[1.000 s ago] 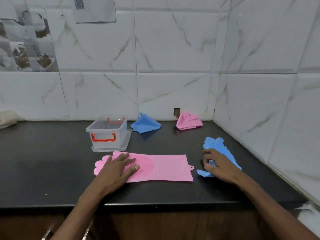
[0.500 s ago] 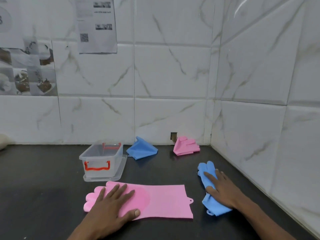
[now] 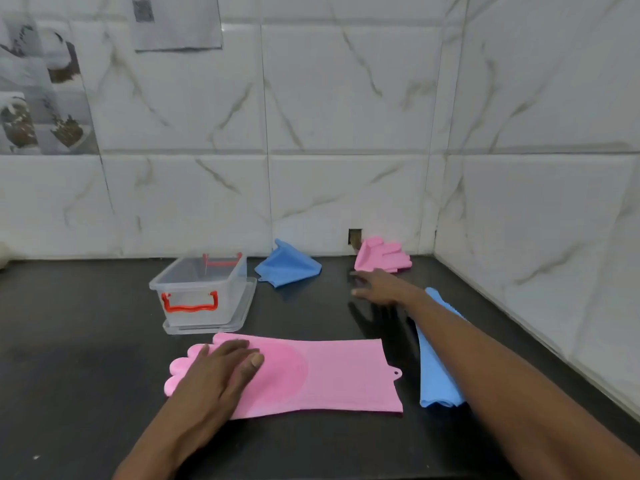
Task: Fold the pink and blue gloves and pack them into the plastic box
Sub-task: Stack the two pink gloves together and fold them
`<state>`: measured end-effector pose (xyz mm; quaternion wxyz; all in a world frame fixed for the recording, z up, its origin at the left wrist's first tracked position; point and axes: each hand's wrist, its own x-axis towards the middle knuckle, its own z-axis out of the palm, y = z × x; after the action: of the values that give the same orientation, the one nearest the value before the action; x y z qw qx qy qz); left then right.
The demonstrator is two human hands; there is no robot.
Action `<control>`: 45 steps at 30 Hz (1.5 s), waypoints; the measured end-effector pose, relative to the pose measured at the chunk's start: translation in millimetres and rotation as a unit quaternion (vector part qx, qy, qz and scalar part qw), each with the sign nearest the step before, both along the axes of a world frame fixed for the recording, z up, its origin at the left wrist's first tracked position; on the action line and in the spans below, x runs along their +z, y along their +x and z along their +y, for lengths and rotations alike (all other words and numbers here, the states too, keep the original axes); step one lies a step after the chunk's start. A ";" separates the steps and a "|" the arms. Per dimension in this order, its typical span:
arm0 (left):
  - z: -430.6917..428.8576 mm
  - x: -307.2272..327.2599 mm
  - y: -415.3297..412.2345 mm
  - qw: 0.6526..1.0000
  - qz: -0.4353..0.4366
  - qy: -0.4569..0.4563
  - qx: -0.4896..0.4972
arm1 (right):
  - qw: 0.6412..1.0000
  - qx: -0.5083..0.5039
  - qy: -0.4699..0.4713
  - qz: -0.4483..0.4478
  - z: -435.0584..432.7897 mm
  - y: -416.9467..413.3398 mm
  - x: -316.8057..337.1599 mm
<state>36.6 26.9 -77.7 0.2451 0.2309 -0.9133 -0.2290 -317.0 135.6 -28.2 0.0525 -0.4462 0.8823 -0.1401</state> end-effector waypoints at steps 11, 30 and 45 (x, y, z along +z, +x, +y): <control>-7.3 -0.5 -9.2 1.000 0.009 0.013 0.006 | 0.993 -0.114 0.009 0.019 -66.3 -51.4 -27.5; 13.4 7.8 0.6 0.986 0.106 -0.122 0.037 | 0.890 0.000 -0.456 0.016 72.1 57.7 123.3; 60.0 63.7 -80.8 0.451 0.319 0.773 -0.313 | 0.923 0.247 -0.296 -0.021 123.1 167.2 33.0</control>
<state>-44.2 86.9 -14.0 0.1519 -0.0650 -0.2292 -0.9593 -149.7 258.7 4.7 -0.0307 -0.6419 0.6614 -0.3867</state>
